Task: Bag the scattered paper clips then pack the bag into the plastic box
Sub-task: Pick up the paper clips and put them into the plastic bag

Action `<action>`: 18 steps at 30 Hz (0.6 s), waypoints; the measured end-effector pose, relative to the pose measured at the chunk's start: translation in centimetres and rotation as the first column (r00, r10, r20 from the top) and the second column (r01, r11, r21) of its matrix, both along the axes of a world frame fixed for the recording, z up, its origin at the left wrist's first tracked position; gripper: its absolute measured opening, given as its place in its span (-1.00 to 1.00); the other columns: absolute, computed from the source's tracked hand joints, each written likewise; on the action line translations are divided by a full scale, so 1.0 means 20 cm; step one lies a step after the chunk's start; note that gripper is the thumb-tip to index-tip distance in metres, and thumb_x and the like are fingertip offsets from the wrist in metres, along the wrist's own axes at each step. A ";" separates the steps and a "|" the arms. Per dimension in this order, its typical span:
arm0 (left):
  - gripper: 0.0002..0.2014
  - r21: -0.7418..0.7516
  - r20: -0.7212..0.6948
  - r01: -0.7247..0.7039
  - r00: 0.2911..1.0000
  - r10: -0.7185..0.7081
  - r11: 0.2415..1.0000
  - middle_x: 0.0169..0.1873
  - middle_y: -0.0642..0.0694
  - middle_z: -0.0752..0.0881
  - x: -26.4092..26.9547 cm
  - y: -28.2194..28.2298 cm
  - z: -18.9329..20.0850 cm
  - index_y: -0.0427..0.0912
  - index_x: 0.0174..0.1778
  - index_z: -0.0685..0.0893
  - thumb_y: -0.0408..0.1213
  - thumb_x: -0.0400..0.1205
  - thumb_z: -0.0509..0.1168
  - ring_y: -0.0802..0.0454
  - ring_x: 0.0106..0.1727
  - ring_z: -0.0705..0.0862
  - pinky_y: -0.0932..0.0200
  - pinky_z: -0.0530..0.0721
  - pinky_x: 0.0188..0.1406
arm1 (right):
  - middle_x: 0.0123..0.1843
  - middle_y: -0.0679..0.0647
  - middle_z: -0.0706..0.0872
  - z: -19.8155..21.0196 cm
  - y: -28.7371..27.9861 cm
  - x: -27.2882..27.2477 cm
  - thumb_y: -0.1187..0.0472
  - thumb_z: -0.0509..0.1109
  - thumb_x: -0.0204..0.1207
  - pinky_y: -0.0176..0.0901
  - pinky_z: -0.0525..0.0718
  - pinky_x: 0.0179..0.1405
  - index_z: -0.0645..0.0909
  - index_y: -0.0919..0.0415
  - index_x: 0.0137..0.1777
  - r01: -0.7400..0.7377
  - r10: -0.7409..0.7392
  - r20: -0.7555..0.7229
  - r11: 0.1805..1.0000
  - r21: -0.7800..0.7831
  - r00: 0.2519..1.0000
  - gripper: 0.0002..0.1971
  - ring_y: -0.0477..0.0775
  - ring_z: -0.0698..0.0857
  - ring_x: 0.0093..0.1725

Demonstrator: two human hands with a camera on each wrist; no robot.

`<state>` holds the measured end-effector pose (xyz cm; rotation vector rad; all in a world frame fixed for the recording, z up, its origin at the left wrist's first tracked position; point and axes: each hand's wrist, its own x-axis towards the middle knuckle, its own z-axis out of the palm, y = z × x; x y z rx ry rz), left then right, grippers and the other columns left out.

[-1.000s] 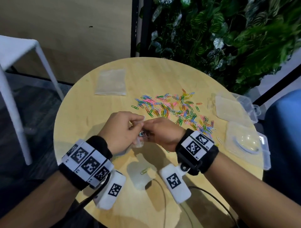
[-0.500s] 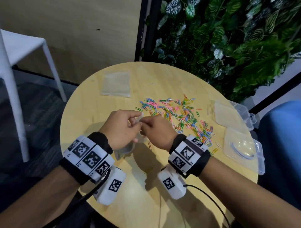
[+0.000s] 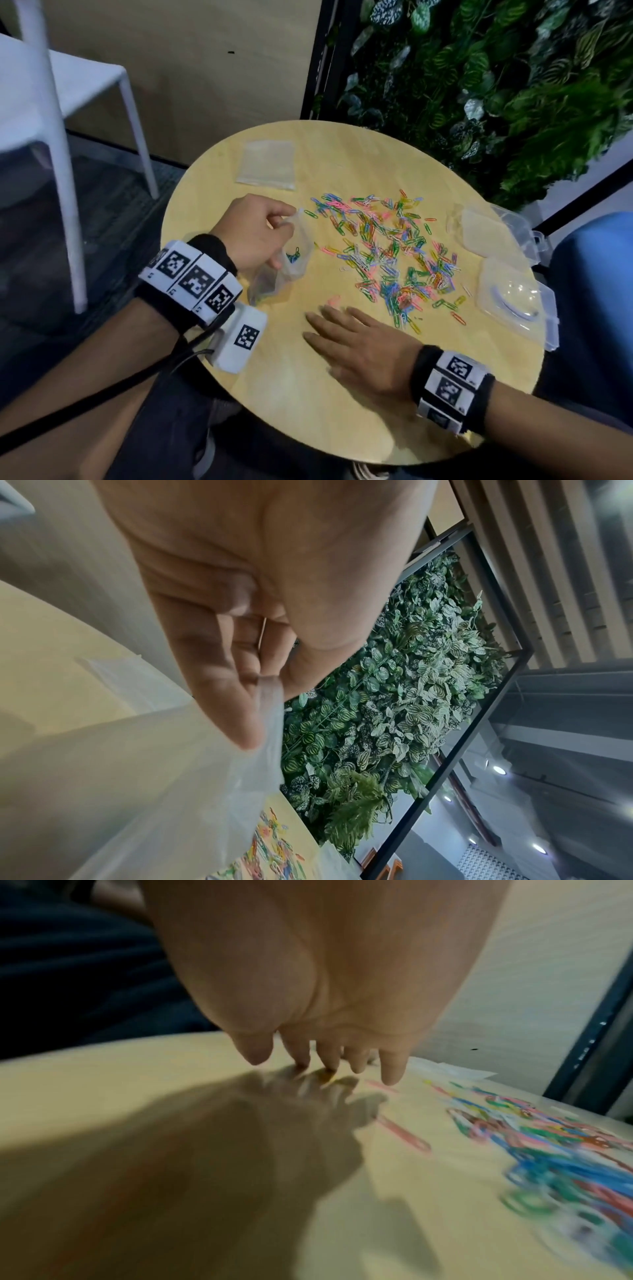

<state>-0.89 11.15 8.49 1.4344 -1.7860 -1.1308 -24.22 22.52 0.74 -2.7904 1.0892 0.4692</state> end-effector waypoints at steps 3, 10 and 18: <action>-0.67 0.007 0.018 0.019 1.000 -0.019 1.000 -0.10 -0.01 0.70 -0.01 0.02 0.00 -0.11 0.39 0.67 -0.30 0.69 0.29 -0.13 -0.45 0.83 0.27 0.71 -0.24 | 0.71 0.11 0.11 -0.03 0.00 -0.13 -0.26 -0.09 0.65 0.37 0.29 0.53 0.10 0.10 0.68 0.078 -0.089 -0.104 0.992 -0.101 0.991 -0.32 0.27 0.20 0.66; -0.67 0.042 0.061 0.072 0.995 -0.074 0.997 -0.07 -0.08 0.67 -0.08 0.04 -0.01 -0.15 0.38 0.68 -0.32 0.68 0.31 -0.24 -0.40 0.83 0.35 0.68 -0.41 | 0.74 0.04 -0.15 0.01 -0.04 -0.35 -0.23 -0.49 0.59 0.33 0.19 0.60 -0.20 -0.07 0.69 0.442 -0.454 -0.131 0.890 -0.109 0.881 -0.33 0.34 -0.01 0.69; -0.70 0.037 0.127 0.146 0.981 -0.149 0.989 -0.08 -0.03 0.75 -0.23 0.03 -0.03 -0.15 0.28 0.75 -0.32 0.64 0.32 -0.14 -0.46 0.83 0.43 0.66 -0.46 | -0.05 0.13 0.74 0.02 -0.20 -0.35 0.27 0.29 0.57 0.00 0.71 -0.16 0.72 0.20 0.03 0.565 -0.531 0.208 0.809 -0.165 0.821 -0.82 0.22 0.73 -0.09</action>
